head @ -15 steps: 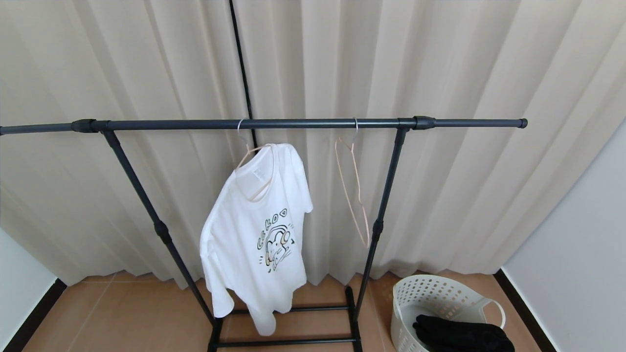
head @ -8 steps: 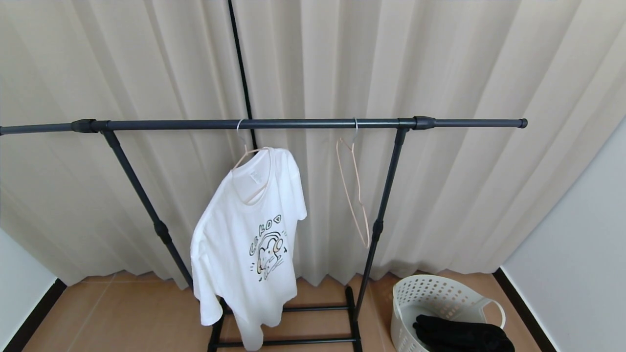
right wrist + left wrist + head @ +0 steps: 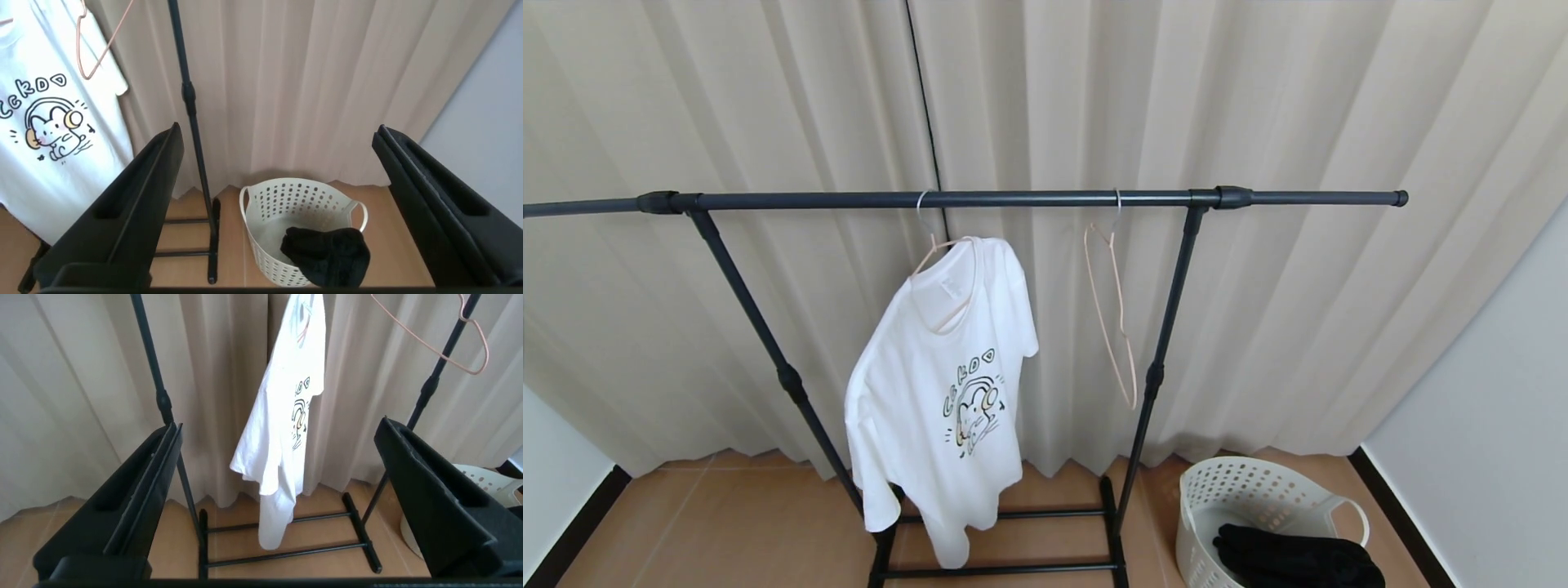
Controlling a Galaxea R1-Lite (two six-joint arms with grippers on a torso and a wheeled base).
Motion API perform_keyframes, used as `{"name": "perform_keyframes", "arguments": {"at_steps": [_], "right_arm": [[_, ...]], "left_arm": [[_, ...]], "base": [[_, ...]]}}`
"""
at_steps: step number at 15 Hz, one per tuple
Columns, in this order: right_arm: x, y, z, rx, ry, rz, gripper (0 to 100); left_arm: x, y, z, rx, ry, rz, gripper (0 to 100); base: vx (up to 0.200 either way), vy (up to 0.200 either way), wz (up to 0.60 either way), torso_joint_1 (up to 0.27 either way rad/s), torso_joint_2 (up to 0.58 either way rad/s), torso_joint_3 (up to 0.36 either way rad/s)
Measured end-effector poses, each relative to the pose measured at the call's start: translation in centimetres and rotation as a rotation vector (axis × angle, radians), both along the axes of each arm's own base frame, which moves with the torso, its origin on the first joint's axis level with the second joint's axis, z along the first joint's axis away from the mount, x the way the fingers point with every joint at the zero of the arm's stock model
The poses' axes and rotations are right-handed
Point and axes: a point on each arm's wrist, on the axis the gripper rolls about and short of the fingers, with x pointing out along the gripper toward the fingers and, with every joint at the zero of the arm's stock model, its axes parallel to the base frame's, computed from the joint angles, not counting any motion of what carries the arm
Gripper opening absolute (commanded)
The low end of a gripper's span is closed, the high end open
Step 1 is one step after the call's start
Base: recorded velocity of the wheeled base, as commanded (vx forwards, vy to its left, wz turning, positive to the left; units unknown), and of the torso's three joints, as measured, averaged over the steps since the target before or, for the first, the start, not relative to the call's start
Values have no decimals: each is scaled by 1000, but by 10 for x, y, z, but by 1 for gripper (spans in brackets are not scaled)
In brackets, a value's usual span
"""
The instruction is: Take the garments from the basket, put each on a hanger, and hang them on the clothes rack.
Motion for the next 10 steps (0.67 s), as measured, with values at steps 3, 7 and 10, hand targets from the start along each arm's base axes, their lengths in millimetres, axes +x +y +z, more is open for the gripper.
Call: {"name": "perform_keyframes", "arguments": {"at_steps": [3, 7, 10], "right_arm": [[0, 0, 0, 0, -1, 0, 100], [0, 0, 0, 0, -1, 0, 100], [0, 0, 0, 0, -1, 0, 100]], "left_arm": [[0, 0, 0, 0, 0, 1, 100], [0, 0, 0, -1, 1, 1, 100], [0, 0, 0, -1, 0, 1, 100]], "base": [[0, 0, 0, -144, 339, 185], [0, 0, 0, -152, 331, 193], [0, 0, 0, -134, 349, 194]]}}
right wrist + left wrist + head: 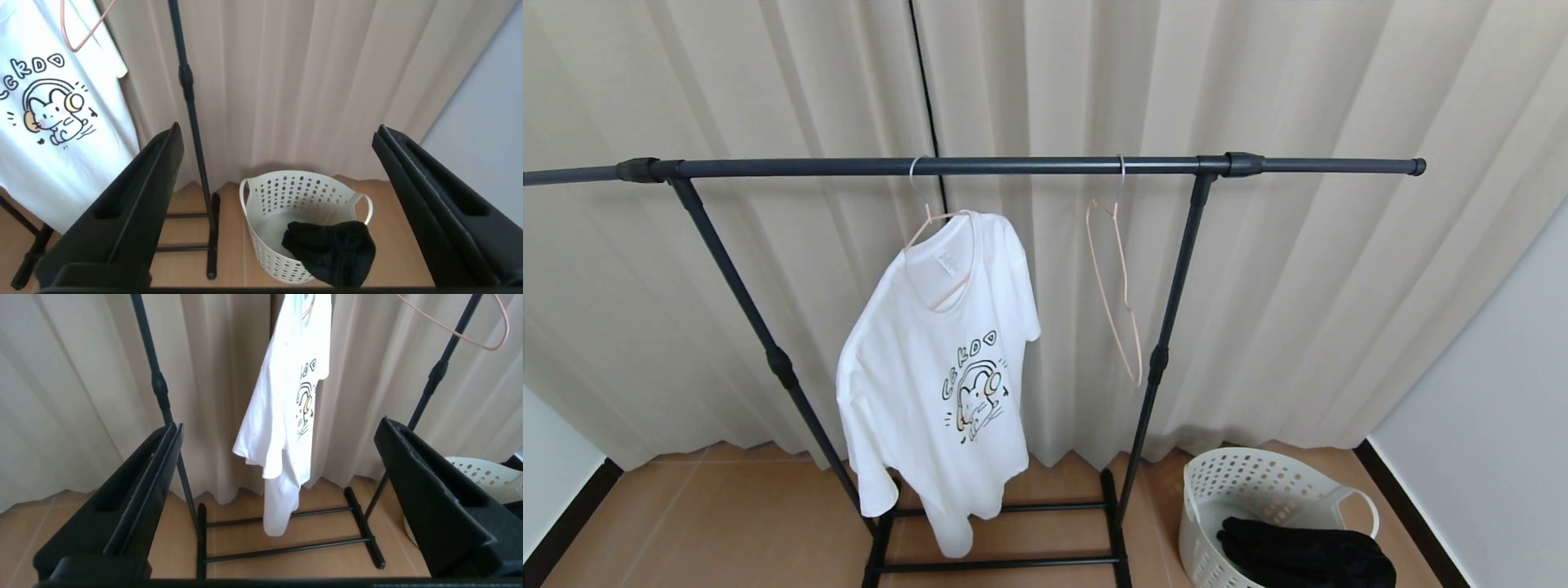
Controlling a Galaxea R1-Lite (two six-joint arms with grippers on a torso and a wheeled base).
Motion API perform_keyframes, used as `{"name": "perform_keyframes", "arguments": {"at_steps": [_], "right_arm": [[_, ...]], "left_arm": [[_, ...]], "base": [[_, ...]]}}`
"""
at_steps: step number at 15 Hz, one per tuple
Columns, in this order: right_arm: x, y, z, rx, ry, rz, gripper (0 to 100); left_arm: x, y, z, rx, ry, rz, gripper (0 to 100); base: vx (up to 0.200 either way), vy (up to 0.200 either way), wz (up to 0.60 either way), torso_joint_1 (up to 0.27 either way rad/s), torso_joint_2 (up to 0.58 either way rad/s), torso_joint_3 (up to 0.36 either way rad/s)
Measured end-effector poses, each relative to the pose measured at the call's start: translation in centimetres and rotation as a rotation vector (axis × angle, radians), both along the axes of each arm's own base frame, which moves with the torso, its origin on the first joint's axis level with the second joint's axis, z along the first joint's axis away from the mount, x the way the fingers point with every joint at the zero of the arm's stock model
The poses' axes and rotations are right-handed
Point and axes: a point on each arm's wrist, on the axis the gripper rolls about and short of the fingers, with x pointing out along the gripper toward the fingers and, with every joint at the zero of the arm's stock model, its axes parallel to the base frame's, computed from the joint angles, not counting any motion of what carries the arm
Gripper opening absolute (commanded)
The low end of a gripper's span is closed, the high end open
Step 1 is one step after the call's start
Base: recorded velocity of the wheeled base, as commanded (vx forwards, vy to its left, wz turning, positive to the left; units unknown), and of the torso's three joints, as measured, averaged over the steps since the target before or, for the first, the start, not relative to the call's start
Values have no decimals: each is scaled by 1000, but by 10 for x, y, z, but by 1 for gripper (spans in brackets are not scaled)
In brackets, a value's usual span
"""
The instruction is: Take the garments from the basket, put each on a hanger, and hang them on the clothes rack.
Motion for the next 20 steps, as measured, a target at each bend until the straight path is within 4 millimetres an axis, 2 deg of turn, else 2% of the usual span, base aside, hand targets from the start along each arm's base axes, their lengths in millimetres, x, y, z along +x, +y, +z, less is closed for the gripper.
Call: {"name": "perform_keyframes", "arguments": {"at_steps": [9, 20], "right_arm": [[0, 0, 0, 3, -1, 0, 100], [0, 0, 0, 4, -2, 0, 100]], "left_arm": [[0, 0, 0, 2, 0, 0, 100], [0, 0, 0, 0, 0, 0, 100]], "base": [[0, 0, 0, -156, 376, 225], [0, 0, 0, -182, 528, 341]]}}
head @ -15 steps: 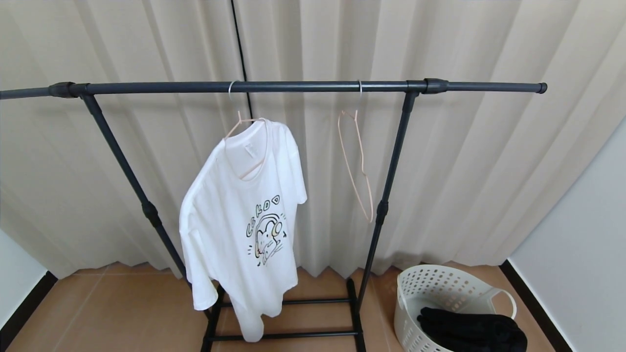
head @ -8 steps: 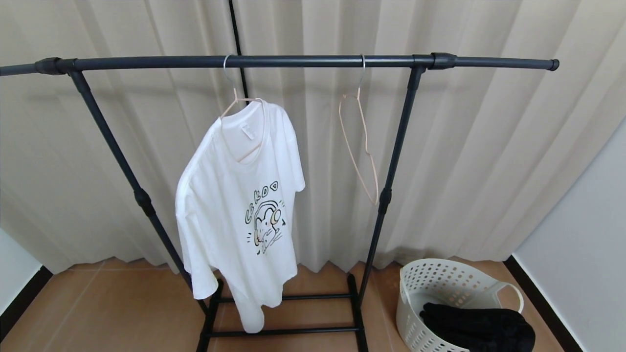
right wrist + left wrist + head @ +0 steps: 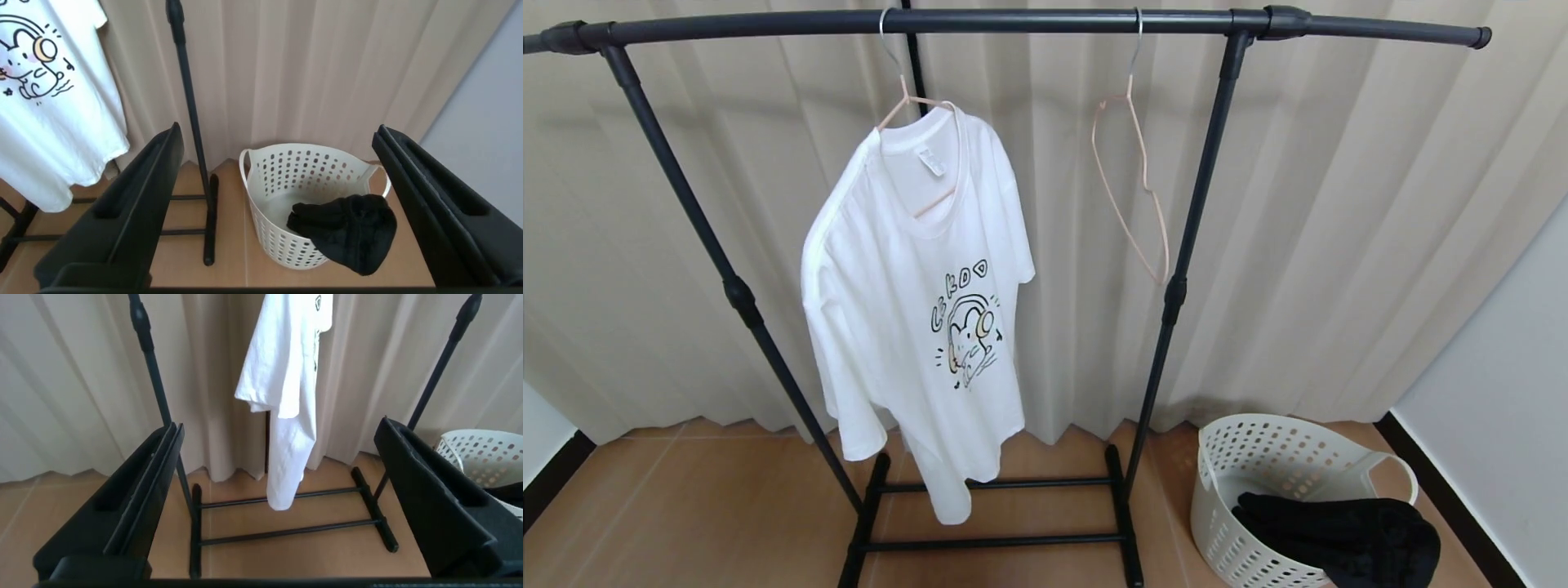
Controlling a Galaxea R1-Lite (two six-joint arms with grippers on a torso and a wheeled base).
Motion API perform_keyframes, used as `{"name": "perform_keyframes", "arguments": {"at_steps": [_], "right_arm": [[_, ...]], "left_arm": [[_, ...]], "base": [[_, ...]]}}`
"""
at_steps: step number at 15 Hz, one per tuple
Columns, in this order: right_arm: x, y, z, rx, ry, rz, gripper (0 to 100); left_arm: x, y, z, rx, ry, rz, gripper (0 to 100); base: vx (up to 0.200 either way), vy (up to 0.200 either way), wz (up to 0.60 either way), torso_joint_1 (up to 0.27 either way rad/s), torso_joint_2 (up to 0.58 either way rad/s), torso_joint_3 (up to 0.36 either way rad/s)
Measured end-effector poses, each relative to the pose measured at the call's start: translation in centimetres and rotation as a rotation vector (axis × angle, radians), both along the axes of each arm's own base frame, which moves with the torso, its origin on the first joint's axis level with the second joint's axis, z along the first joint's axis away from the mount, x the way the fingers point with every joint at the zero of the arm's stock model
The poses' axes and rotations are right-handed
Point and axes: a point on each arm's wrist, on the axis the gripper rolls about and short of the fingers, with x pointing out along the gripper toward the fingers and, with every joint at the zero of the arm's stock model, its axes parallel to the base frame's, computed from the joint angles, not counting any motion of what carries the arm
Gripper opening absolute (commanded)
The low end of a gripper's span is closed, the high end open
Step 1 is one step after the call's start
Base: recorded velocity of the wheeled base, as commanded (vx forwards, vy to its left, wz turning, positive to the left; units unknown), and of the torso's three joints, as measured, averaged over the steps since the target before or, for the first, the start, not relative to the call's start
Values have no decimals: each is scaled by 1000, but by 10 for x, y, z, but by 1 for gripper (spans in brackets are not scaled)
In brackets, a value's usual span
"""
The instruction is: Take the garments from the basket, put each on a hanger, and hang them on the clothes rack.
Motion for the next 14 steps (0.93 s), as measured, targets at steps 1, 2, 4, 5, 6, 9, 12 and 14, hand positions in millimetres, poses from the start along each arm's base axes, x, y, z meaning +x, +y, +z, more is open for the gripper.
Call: {"name": "perform_keyframes", "arguments": {"at_steps": [1, 2, 4, 5, 6, 9, 12, 14], "right_arm": [[0, 0, 0, 0, 0, 0, 100], [0, 0, 0, 0, 0, 0, 100], [0, 0, 0, 0, 0, 0, 100], [0, 0, 0, 0, 0, 0, 100], [0, 0, 0, 0, -1, 0, 100], [0, 0, 0, -1, 0, 0, 100], [0, 0, 0, -3, 1, 0, 100], [0, 0, 0, -4, 1, 0, 100]], "left_arm": [[0, 0, 0, 0, 0, 0, 100], [0, 0, 0, 0, 0, 0, 100], [0, 0, 0, 0, 0, 0, 100], [0, 0, 0, 0, 0, 0, 100], [0, 0, 0, 0, 0, 0, 100], [0, 0, 0, 0, 0, 0, 100], [0, 0, 0, 2, 0, -1, 100], [0, 0, 0, 1, 0, 0, 100]], "base": [[0, 0, 0, -144, 491, 349], [0, 0, 0, -144, 496, 349], [0, 0, 0, -134, 483, 361], [0, 0, 0, -90, 481, 378], [0, 0, 0, -100, 481, 378], [0, 0, 0, -72, 463, 383], [0, 0, 0, -36, 452, 401], [0, 0, 0, -10, 417, 415]]}}
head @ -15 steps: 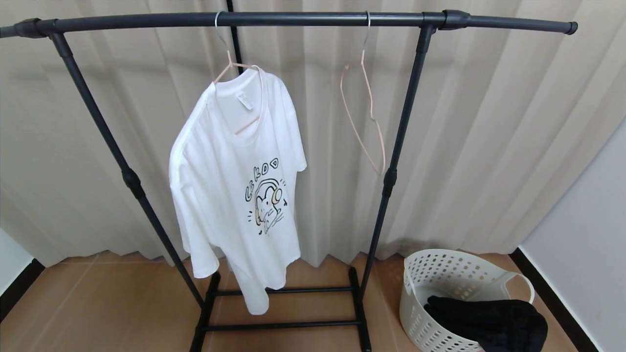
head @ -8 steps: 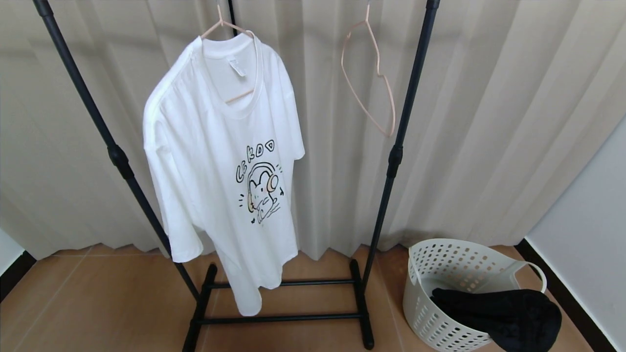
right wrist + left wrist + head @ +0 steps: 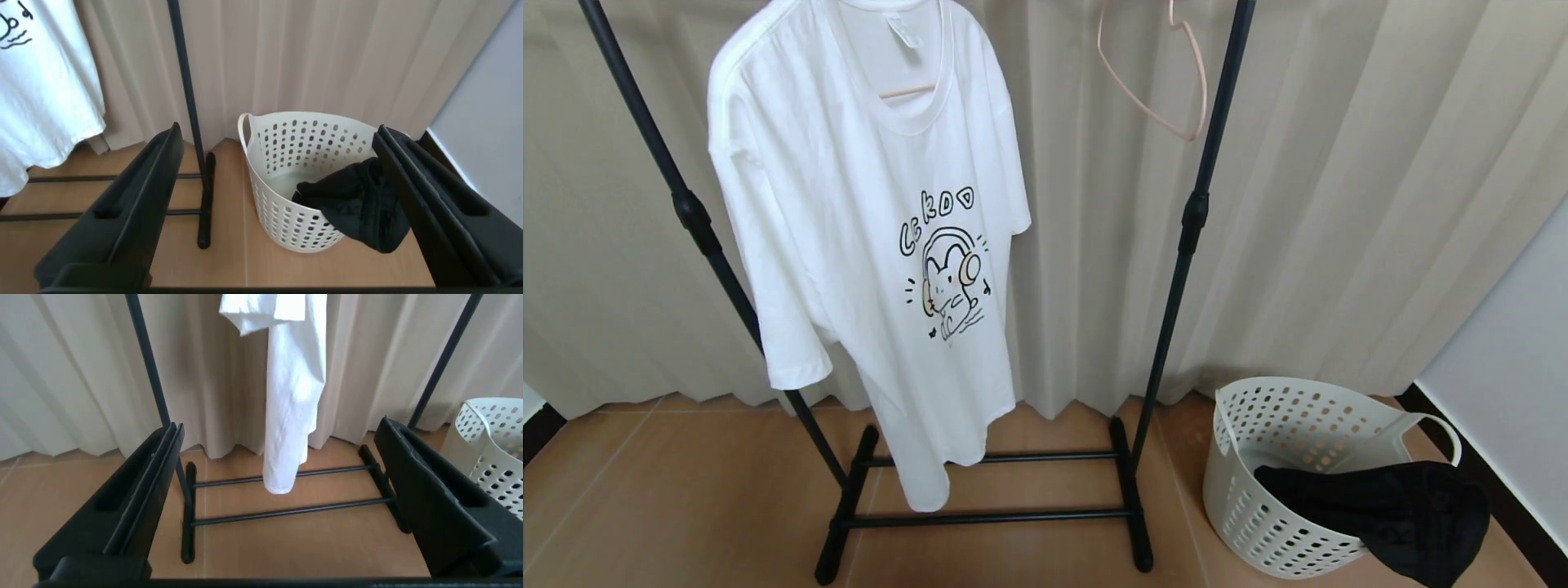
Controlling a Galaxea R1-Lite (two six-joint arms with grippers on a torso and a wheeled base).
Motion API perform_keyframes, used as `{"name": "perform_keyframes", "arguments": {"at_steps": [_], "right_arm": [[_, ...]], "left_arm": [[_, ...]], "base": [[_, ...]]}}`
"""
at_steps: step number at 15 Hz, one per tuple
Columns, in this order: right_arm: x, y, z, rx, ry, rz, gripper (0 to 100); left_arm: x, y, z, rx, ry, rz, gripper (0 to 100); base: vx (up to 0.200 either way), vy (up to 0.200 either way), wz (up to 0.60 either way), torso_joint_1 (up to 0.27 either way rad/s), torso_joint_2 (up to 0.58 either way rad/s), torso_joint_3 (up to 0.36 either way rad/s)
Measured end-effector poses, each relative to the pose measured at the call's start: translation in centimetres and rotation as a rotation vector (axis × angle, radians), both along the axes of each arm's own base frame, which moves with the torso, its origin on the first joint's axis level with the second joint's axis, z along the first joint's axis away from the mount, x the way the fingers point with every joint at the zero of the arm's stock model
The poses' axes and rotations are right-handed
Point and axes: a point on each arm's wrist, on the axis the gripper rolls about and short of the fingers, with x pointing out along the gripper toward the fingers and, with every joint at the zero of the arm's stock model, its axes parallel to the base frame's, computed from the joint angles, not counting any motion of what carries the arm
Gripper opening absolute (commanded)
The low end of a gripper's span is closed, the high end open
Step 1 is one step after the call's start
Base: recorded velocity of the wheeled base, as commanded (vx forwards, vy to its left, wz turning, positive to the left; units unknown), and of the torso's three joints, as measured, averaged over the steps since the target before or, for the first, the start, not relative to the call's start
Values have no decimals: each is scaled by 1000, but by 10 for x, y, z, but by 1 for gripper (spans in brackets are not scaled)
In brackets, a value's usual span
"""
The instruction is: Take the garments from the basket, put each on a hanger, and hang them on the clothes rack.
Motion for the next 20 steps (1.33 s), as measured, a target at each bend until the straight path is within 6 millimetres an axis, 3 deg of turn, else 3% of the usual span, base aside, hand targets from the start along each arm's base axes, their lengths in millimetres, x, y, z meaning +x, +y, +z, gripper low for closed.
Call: {"name": "perform_keyframes", "arguments": {"at_steps": [6, 14, 20], "right_arm": [[0, 0, 0, -1, -1, 0, 100], [0, 0, 0, -1, -1, 0, 100], [0, 0, 0, -1, -1, 0, 100]], "left_arm": [[0, 0, 0, 0, 0, 0, 100], [0, 0, 0, 2, 1, -1, 100], [0, 0, 0, 2, 1, -1, 100]], "base": [[0, 0, 0, -2, 80, 80], [0, 0, -525, 0, 3, 3], [0, -200, 0, 2, 3, 3]]}}
